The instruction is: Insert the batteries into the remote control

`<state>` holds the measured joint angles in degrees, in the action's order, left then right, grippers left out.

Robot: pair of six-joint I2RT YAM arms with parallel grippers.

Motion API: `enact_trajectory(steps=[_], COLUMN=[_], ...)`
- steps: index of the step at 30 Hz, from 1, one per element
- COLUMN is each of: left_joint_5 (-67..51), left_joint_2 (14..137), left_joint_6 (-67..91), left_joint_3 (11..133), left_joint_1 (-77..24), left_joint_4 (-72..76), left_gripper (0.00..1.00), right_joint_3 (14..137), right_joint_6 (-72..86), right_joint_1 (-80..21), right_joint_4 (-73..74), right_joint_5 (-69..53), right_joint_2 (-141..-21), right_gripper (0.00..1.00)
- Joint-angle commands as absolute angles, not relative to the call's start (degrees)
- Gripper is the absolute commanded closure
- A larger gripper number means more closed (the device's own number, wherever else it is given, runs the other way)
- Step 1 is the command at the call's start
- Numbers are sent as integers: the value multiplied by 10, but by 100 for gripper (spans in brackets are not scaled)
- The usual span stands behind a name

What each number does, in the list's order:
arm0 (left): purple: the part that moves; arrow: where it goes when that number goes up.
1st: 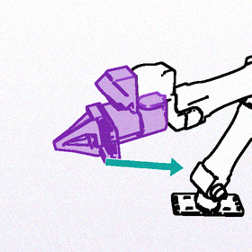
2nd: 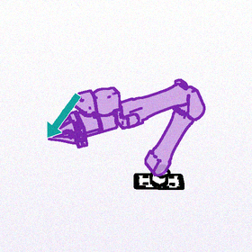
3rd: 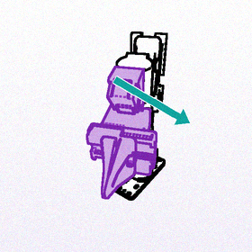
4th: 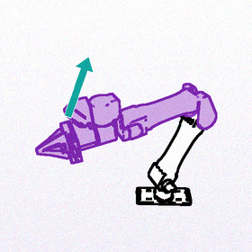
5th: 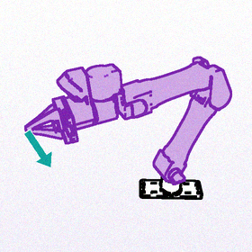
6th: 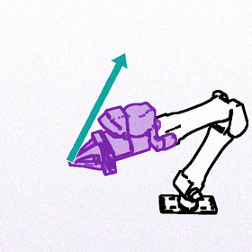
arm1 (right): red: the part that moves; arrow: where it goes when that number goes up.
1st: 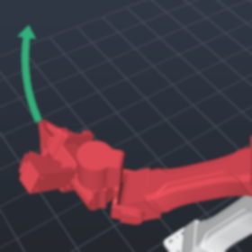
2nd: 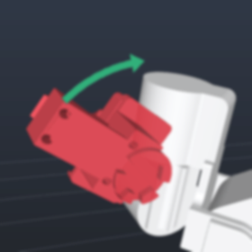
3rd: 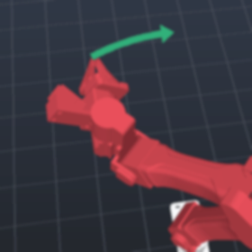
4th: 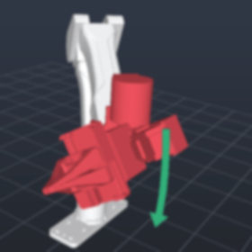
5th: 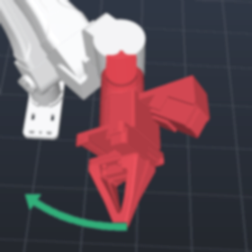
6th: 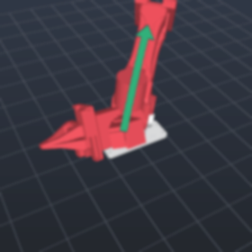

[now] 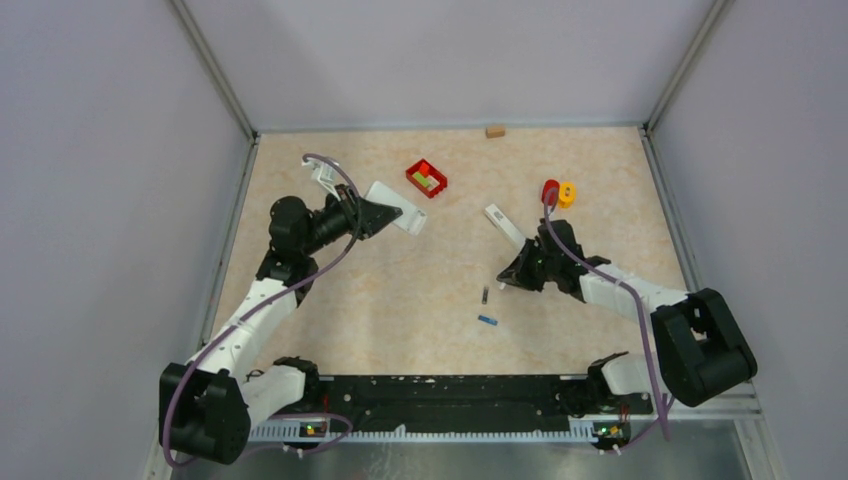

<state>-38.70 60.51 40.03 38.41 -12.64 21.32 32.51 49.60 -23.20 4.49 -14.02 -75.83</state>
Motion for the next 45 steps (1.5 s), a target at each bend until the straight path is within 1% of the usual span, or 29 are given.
enact_trajectory(steps=[1,5,14,17,19,24,28,31,35,36,45], left_joint_5=[-461,-491,-503,-501,-500,-486,-476,-478,-478,-479,-477], left_joint_2=[603,617,632,632,631,623,619,620,618,617,607], left_joint_6=[424,456,481,482,481,474,470,475,487,489,483], left_joint_3=[398,394,394,393,393,393,391,390,394,394,397], left_joint_1=[-127,-127,-127,-127,-127,-127,-127,-127,-127,-127,-127], left_joint_4=[319,361,393,393,393,382,379,388,398,401,396], left_gripper=[100,100,100,100,100,100,100,100,100,100,100], right_joint_3=[319,323,356,369,373,381,423,462,484,489,534], right_joint_6=[459,445,431,428,426,421,420,436,466,471,471], right_joint_1=[-227,-227,-227,-227,-228,-248,-303,-348,-364,-368,-405], right_joint_4=[66,93,186,205,202,154,155,184,213,217,243], right_joint_5=[-85,-56,44,57,56,4,3,39,54,54,57], right_joint_2=[-750,-761,-728,-711,-697,-669,-705,-757,-824,-837,-912], right_gripper=[97,88,54,45,42,41,42,47,61,63,67])
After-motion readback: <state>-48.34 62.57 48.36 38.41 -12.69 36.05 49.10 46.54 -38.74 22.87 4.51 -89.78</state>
